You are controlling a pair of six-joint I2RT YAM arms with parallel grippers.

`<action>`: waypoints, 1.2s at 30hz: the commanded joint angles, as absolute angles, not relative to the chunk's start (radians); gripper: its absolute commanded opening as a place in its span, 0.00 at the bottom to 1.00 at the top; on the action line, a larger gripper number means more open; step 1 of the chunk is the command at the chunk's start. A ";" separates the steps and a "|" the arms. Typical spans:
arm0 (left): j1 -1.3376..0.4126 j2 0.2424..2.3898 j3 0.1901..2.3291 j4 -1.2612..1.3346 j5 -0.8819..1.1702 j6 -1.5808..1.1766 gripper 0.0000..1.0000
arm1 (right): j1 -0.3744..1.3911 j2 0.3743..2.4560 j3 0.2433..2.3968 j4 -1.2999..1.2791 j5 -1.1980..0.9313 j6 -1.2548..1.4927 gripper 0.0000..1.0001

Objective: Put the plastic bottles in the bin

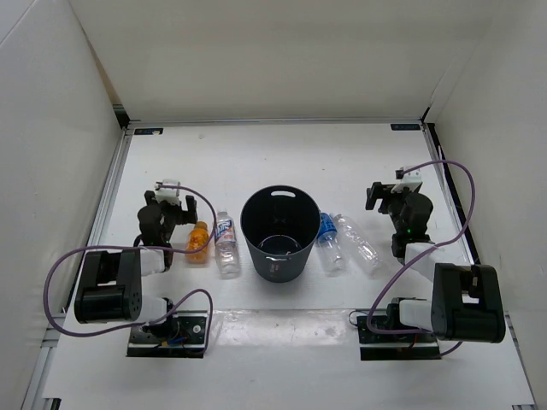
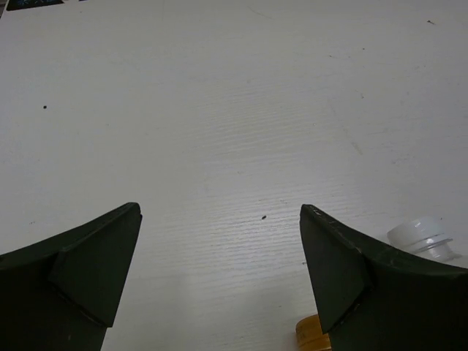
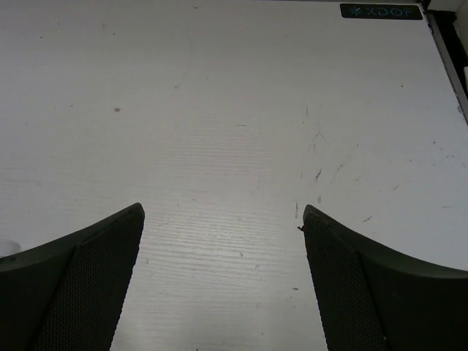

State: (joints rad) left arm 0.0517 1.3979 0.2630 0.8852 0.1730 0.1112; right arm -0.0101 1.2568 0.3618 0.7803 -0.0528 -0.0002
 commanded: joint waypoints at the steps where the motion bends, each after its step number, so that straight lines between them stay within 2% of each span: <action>1: 0.075 1.348 0.279 0.894 0.161 0.060 1.00 | -0.003 1.256 0.364 0.838 -0.034 0.005 0.90; 4: 0.094 1.269 0.349 0.743 0.153 0.038 1.00 | -0.006 1.256 0.362 0.838 -0.043 0.005 0.90; 10: 0.100 1.036 0.573 0.239 0.094 0.077 1.00 | -0.005 1.255 0.362 0.836 -0.041 0.005 0.90; 12: 0.100 1.008 0.618 0.193 0.068 0.124 1.00 | -0.005 1.255 0.364 0.838 -0.041 0.006 0.90; 14: 0.103 0.960 0.756 0.088 -0.021 0.069 1.00 | -0.006 1.255 0.362 0.836 -0.041 0.006 0.90; 15: 0.101 0.954 0.811 -0.175 -0.066 -0.062 1.00 | -0.005 1.256 0.362 0.836 -0.041 0.005 0.90; 16: 0.104 0.960 1.074 -0.330 -0.102 -0.102 1.00 | -0.005 1.255 0.362 0.836 -0.041 0.003 0.90; 17: 0.103 0.975 1.188 -0.498 -0.057 -0.106 1.00 | -0.005 1.256 0.362 0.835 -0.040 0.008 0.90; 18: 0.097 1.011 1.309 -0.681 -0.029 0.067 1.00 | -0.003 1.256 0.364 0.836 -0.040 0.005 0.90; 20: 0.084 0.985 1.251 -0.661 -0.224 0.008 1.00 | -0.002 1.256 0.361 0.836 -0.037 0.005 0.90; 21: 0.116 0.974 1.192 -0.698 -0.271 -0.299 1.00 | -0.002 1.253 0.362 0.835 -0.037 0.005 0.90; 27: 0.135 0.992 1.111 -0.815 0.038 -0.363 1.00 | -0.002 1.252 0.364 0.834 -0.037 0.006 0.90; 36: 0.097 1.034 0.937 -0.730 0.167 -0.407 1.00 | -0.002 1.255 0.365 0.834 -0.029 0.005 0.90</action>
